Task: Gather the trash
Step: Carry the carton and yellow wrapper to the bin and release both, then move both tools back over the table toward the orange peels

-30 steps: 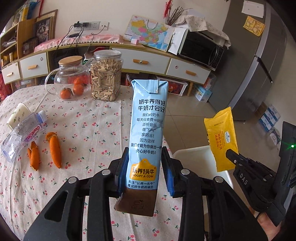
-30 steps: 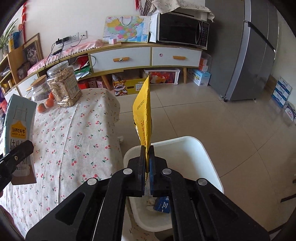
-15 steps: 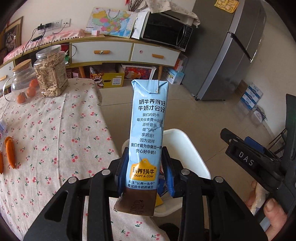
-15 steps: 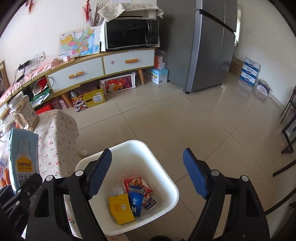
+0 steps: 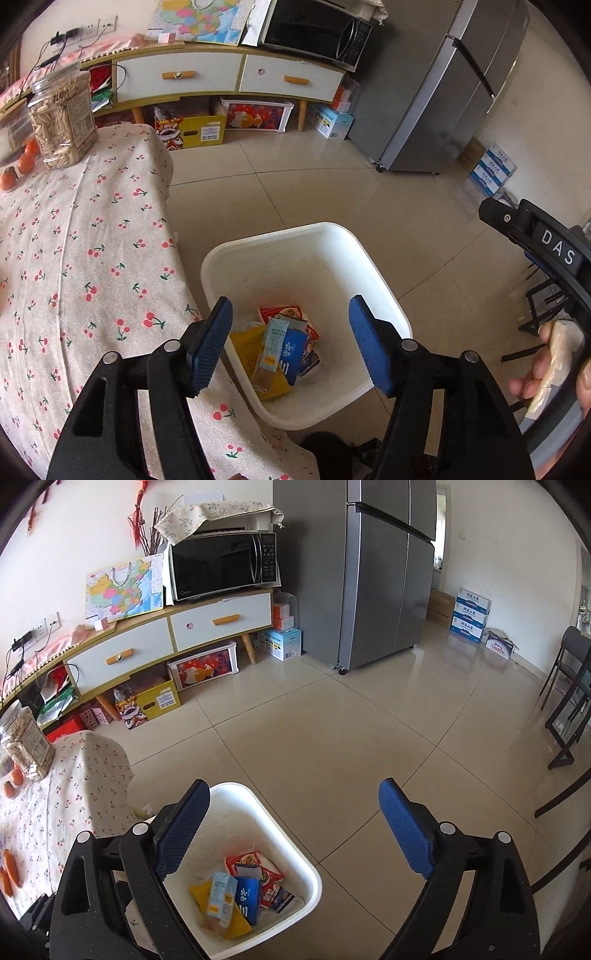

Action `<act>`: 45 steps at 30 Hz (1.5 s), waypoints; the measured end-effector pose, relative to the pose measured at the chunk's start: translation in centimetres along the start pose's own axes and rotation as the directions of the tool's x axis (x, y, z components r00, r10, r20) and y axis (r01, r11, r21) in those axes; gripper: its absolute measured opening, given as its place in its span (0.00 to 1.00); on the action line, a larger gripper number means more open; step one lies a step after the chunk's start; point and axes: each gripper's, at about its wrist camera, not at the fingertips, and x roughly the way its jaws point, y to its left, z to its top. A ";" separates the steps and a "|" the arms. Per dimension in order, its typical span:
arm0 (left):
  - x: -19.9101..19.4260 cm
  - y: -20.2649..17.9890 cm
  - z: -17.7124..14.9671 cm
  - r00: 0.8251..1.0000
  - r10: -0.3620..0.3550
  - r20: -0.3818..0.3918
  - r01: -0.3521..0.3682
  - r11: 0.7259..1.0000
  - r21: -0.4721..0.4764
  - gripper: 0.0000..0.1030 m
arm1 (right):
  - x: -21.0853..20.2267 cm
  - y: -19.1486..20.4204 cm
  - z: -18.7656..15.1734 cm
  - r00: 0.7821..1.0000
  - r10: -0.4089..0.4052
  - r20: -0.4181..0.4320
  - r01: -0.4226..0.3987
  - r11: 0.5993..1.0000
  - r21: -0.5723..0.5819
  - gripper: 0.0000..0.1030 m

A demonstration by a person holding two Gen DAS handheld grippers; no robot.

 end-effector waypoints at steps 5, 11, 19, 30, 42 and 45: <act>-2.7 1.2 0.3 0.988 0.131 0.085 -0.130 0.991 -0.011 0.76 | -1.0 2.5 -0.3 1.000 0.013 0.028 -0.012 0.998 -0.060 0.92; -5.0 4.4 0.5 0.965 0.229 0.128 -0.221 0.973 -0.073 0.81 | -2.1 6.3 -1.0 0.998 0.049 0.042 -0.042 0.990 -0.136 0.93; -7.6 10.6 0.0 0.936 0.330 0.125 -0.307 0.936 -0.170 0.81 | -3.5 12.2 -2.6 0.995 0.098 0.036 -0.087 0.968 -0.237 0.93; -11.3 19.2 -2.3 0.898 0.433 0.081 -0.389 0.866 -0.315 0.81 | -6.0 20.9 -5.5 0.980 0.200 0.004 -0.185 0.912 -0.366 0.93; -14.1 27.8 -5.2 0.853 0.523 -0.005 -0.465 0.754 -0.463 0.81 | -7.7 28.6 -8.3 0.957 0.287 -0.044 -0.276 0.852 -0.445 0.93; -13.8 29.9 -5.8 0.852 0.522 -0.043 -0.471 0.726 -0.501 0.81 | -7.9 30.0 -8.9 0.953 0.298 -0.054 -0.289 0.841 -0.458 0.93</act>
